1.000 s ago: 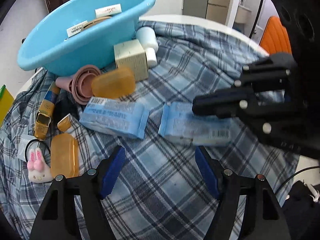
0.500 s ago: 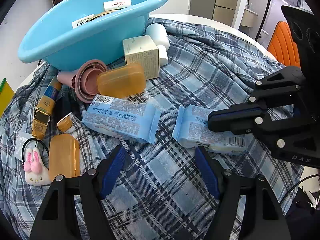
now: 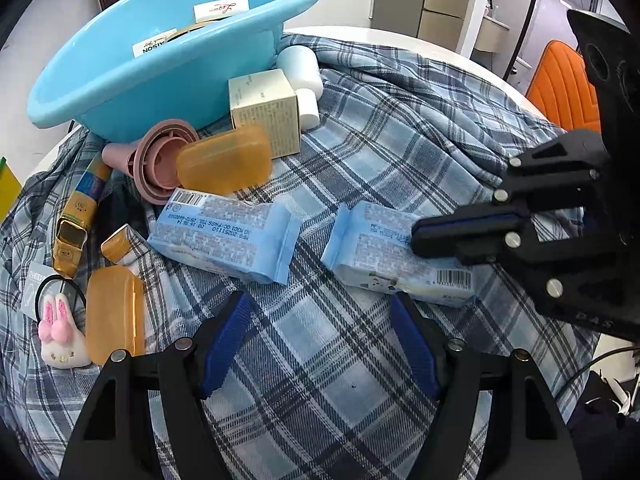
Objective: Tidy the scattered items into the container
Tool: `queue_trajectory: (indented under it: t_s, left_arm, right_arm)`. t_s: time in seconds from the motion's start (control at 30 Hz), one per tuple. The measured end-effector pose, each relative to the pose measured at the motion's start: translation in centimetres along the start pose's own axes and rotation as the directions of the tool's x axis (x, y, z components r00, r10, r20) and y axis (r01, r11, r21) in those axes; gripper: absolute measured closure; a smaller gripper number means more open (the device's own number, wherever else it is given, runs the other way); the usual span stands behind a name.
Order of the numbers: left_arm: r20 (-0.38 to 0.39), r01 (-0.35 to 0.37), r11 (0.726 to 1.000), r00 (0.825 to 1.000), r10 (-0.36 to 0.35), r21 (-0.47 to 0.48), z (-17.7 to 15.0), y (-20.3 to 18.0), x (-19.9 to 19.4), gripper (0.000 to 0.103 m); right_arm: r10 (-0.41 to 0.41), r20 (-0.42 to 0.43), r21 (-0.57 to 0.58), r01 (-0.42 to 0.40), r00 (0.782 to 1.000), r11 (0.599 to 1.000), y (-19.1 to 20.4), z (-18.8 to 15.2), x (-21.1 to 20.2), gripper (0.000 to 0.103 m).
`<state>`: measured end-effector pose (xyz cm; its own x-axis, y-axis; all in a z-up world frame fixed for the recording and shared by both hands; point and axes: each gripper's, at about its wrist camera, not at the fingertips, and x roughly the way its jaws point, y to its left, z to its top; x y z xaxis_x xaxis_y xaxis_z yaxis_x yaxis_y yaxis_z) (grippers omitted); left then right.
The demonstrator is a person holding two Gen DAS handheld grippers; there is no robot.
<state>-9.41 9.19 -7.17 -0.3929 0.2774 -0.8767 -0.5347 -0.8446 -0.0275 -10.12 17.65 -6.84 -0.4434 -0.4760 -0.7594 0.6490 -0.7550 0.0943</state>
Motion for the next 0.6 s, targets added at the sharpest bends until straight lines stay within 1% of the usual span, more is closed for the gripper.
queue_trajectory:
  t_s: [0.13,0.2,0.27,0.4,0.5,0.6]
  left_arm:
    - [-0.002,0.005,1.0,1.0,-0.005,-0.001,-0.2,0.1,-0.2,0.028]
    - [-0.007,0.01,1.0,1.0,-0.01,-0.004,-0.4,0.2,-0.3,0.028]
    - [-0.006,0.005,1.0,1.0,-0.005,-0.01,-0.5,0.5,-0.4,0.028]
    - [0.003,0.014,1.0,1.0,-0.014,-0.026,-0.4,0.7,-0.5,0.028]
    - [0.003,0.018,1.0,1.0,-0.018,-0.024,-0.2,0.4,-0.3,0.028]
    - [0.002,0.02,1.0,1.0,-0.02,-0.014,0.1,0.1,-0.1,0.028]
  right_arm:
    - [-0.018,0.012,-0.017,0.018,1.0,1.0,0.1,0.0,-0.3,0.103]
    - [-0.026,0.033,0.011,0.025,0.999,1.0,-0.6,0.0,-0.7,0.103]
    - [-0.034,0.034,0.046,0.032,0.999,0.998,-1.4,-0.2,-0.6,0.103]
    - [-0.104,0.018,0.066,0.103,0.994,0.992,-2.6,-0.6,-0.1,0.102]
    - [-0.103,-0.008,0.057,0.103,0.995,0.993,-3.1,-0.5,0.5,0.102]
    - [-0.069,-0.034,0.057,0.071,0.997,0.996,-2.9,-0.7,1.2,0.102]
